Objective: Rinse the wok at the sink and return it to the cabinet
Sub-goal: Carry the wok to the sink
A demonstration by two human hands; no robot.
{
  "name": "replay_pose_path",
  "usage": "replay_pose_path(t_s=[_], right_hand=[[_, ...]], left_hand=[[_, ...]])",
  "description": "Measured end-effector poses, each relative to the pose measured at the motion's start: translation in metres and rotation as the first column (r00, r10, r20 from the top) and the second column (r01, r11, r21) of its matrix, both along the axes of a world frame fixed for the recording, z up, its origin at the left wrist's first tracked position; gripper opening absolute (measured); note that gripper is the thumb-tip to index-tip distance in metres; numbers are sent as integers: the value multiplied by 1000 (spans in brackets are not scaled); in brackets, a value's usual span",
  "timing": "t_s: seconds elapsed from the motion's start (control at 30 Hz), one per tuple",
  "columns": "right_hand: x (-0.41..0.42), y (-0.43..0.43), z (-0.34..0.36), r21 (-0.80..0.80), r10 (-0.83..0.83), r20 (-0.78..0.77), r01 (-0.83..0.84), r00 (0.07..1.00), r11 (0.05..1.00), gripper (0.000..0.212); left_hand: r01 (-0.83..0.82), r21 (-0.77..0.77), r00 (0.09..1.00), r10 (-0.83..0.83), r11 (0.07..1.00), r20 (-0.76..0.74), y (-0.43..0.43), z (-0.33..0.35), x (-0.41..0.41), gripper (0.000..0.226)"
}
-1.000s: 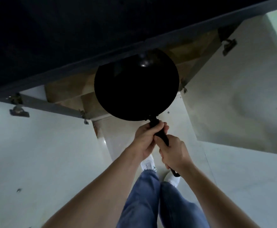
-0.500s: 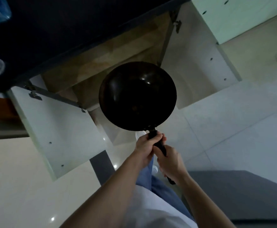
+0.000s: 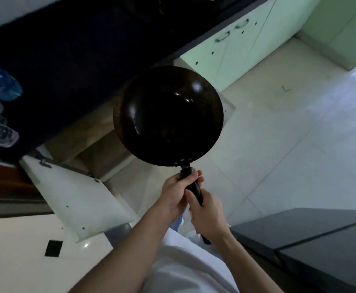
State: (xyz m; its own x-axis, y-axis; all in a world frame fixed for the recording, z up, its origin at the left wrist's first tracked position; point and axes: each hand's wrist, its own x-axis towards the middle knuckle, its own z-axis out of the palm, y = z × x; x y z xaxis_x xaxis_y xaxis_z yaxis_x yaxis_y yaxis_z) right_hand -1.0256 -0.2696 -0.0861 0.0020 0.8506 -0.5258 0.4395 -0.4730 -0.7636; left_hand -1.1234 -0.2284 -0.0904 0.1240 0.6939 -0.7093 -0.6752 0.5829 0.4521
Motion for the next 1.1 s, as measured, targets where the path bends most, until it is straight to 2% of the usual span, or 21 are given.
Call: replay_pose_path(t_s=[0.07,0.13,0.23,0.47,0.73,0.9,1.1], right_hand=[[3,7,16,29,-29,-22,29,999,999,37],[4,17,30,57,-61,-41,63,997,996,34],[4,43,44,91,-112,-55,116,992,989,31],[-2,125,65,102,-292,-100,302,951,948,31],[17,185,76,160,-484,-89,492,870,856,23],[46,210,74,145,-604,-173,627,778,766,32],[104,242,66,163,-660,-169,681,732,713,33]], left_hand=[[1,-7,998,-1,1000,58,10,14,3,31],[48,6,997,-48,999,52,25,27,5,26],[142,63,990,-143,988,11,57,39,5,12],[339,166,940,-324,926,-110,146,62,10,12],[555,237,831,-543,797,-120,232,68,44,13],[651,224,757,-642,726,-118,265,67,84,19],[721,221,689,-713,657,-129,304,62,150,18]])
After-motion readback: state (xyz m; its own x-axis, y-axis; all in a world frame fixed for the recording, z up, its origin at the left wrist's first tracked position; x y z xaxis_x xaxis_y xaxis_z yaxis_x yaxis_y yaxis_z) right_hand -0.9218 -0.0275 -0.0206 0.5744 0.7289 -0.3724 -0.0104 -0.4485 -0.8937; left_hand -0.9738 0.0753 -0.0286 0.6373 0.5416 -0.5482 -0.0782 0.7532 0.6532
